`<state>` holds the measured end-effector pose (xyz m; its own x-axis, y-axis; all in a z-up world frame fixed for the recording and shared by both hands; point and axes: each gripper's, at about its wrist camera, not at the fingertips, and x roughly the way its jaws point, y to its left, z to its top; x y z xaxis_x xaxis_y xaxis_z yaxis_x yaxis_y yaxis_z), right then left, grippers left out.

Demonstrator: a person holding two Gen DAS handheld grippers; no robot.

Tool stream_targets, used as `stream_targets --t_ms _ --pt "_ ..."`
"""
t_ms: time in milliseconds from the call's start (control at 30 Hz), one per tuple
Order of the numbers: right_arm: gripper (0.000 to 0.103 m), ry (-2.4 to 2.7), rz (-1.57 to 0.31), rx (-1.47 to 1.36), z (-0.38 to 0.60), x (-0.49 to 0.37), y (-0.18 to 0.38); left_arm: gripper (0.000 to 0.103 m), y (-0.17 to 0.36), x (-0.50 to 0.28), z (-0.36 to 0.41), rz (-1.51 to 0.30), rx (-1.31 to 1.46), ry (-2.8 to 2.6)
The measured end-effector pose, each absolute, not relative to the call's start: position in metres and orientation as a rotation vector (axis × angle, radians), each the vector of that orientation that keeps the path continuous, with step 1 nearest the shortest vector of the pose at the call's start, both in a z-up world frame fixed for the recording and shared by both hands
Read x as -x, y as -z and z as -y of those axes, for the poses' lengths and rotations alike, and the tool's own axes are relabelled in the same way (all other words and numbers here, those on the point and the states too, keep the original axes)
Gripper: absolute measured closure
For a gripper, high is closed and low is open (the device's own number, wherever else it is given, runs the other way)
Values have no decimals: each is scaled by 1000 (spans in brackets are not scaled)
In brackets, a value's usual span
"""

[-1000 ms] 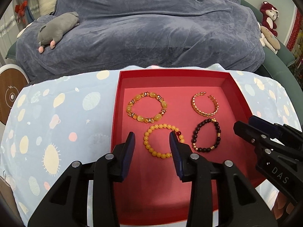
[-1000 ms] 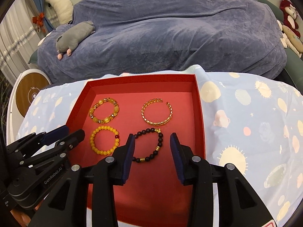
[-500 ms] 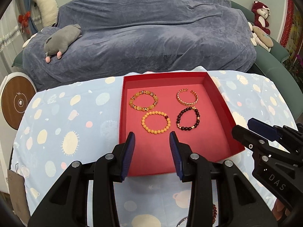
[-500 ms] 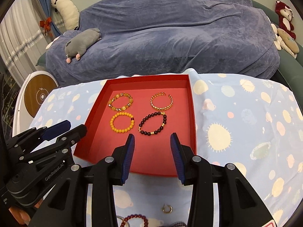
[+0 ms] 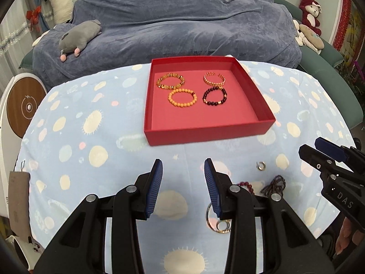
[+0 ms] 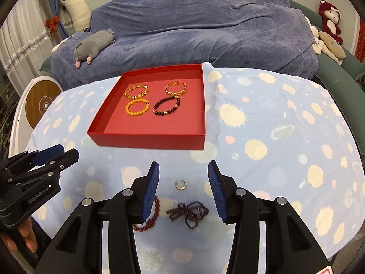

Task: Organize jewelry
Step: 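Withdraw both tools from the box toward the remaining jewelry, then grasp the dark purple multi-strand bracelet with the right tool while the left tool grasps the red bead bracelet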

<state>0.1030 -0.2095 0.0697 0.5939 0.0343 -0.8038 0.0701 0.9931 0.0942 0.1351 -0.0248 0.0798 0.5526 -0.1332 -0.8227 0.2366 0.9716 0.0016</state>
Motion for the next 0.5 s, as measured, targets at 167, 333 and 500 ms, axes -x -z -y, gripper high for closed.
stream_targets --t_ms 167,333,500 --pt "59 21 -983 -137 206 -70 -47 66 -57 -104 19 -1012 -93 207" --pt "59 15 -1022 -168 199 -48 -25 66 -37 -80 13 -1048 -84 192" --pt "59 16 -1054 -192 194 -33 -7 66 -23 -63 6 -1062 -71 177"
